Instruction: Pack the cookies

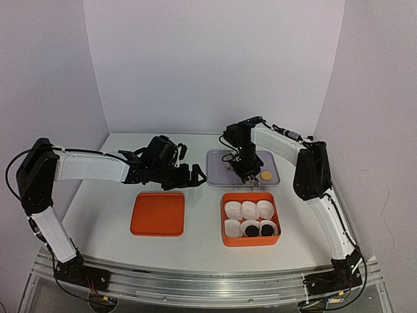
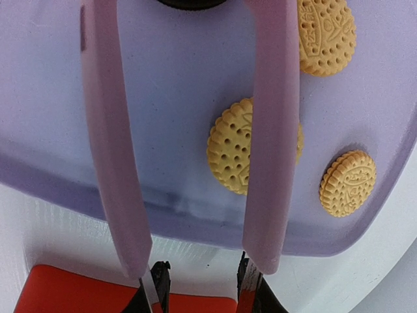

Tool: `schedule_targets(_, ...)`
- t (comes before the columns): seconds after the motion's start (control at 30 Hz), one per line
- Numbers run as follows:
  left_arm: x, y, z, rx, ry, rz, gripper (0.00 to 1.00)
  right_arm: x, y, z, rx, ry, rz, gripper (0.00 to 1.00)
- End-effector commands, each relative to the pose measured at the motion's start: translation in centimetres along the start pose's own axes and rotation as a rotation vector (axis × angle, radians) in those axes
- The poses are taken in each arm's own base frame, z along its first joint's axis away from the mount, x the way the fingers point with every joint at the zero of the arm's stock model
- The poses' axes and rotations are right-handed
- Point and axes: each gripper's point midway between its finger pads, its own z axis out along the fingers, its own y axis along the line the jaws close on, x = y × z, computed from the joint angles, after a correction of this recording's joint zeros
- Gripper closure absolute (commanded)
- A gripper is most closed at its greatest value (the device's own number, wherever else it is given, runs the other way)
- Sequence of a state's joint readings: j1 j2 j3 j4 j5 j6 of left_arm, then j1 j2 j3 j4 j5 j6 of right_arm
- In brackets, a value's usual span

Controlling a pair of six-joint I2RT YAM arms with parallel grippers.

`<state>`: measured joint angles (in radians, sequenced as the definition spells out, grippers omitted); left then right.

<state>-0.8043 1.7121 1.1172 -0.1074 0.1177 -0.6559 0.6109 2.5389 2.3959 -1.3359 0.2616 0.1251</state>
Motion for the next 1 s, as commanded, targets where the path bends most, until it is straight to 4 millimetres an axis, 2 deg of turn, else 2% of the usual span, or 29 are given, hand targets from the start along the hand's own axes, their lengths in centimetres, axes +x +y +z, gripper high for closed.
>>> schedule_targets(0.0,-1.4,-1.1,-1.6,0.022,-0.052,-0.002,0.0,2.1,-1.1,-0.8,0.032,0.086,-0.025,0.7)
schedule_targets(0.23,-1.5,-1.1,-1.6,0.023,-0.055,-0.002,0.0,2.0,-1.4,-1.3,0.043,0.072,-0.034,0.76)
schedule_targets(0.43,-1.7,-1.3,-1.7,0.03,-0.063,0.0,0.0,1.8,-1.7,-2.8,0.042,0.04,-0.041,0.82)
schedule_targets(0.5,-1.8,-1.4,-1.7,0.034,-0.066,-0.001,0.0,1.7,-1.7,-3.4,0.032,0.029,-0.043,0.88)
schedule_targets(0.77,-1.9,-1.7,-1.7,0.048,-0.071,-0.003,0.0,2.0,-1.7,-5.8,-0.003,-0.013,-0.045,1.0)
schedule_targets(0.97,-2.1,-2.0,-1.7,0.062,-0.078,0.0,0.0,3.0,-1.4,-7.7,-0.052,-0.038,-0.041,1.0)
